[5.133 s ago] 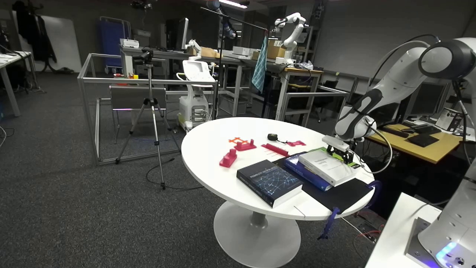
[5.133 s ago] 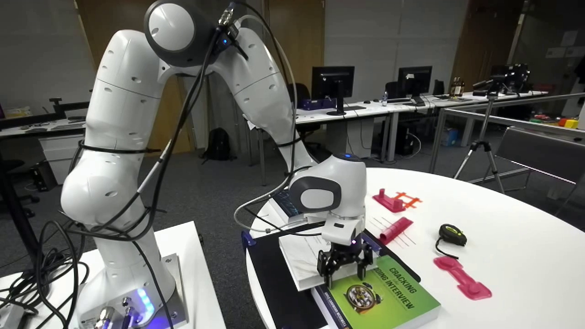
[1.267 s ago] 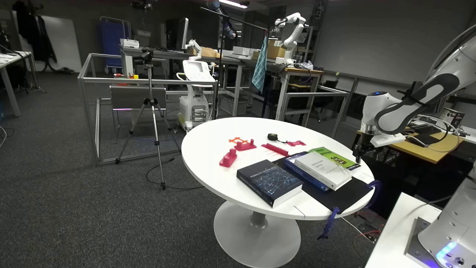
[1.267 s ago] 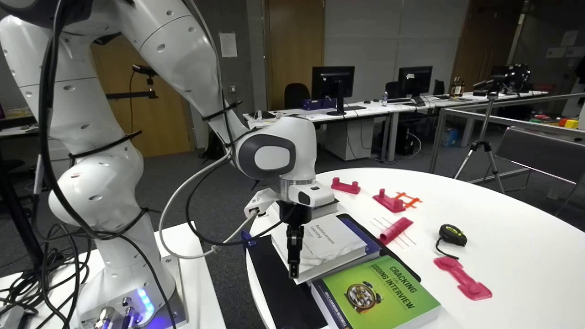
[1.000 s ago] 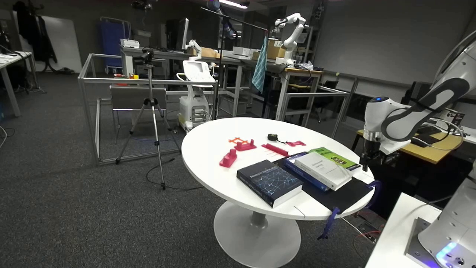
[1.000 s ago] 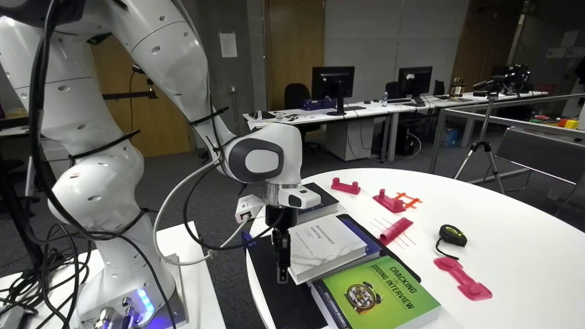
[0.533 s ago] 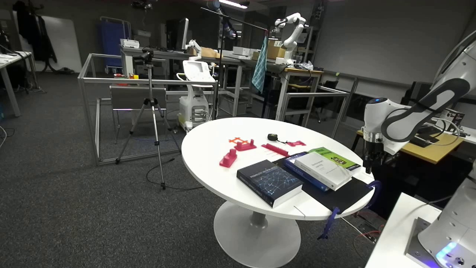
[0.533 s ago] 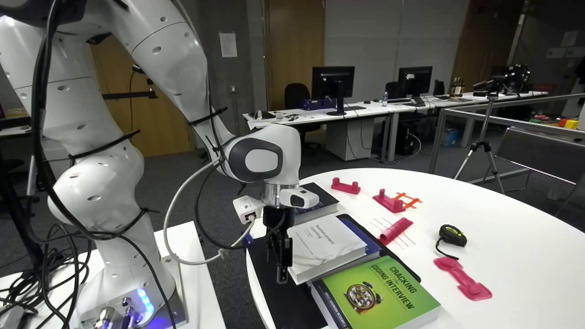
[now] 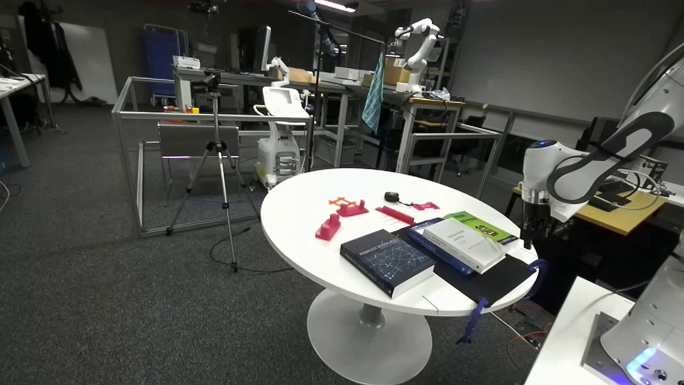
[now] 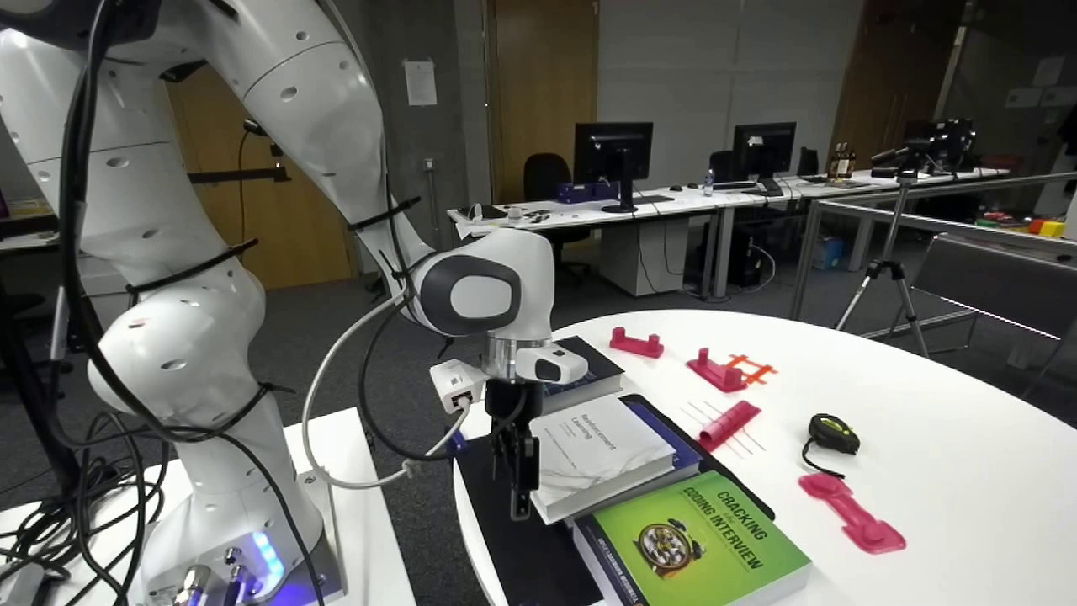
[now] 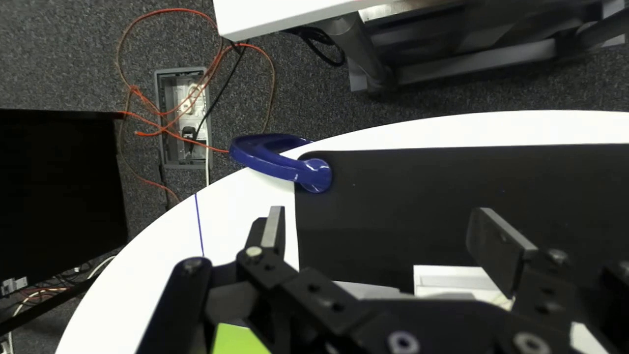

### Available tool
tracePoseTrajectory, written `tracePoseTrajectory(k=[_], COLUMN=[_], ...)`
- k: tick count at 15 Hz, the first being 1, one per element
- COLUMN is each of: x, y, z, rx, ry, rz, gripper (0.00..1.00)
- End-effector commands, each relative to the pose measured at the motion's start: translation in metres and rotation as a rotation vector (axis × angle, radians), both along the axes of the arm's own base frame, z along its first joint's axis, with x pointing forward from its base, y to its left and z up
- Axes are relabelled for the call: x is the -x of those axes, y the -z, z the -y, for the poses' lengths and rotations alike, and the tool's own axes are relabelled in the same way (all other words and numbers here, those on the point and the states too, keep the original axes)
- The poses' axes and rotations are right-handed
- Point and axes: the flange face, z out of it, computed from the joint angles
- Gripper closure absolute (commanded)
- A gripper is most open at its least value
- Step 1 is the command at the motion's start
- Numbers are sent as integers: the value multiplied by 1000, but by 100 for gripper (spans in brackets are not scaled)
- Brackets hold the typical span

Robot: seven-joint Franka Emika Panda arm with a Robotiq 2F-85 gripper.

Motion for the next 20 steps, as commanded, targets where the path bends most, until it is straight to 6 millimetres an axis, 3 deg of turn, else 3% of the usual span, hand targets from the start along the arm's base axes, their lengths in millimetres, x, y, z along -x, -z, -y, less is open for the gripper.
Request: tracePoseTrajectory(k=[1,7,14,20], x=[-8,-17,-24,-27], y=[-1,7,42,70], z=[-1,-16,-63,-78], rx=[-99,-215,-253,-231], ry=[-20,-147,-276,-325], rz=[54,71,0,20], gripper=[0,0,0,0])
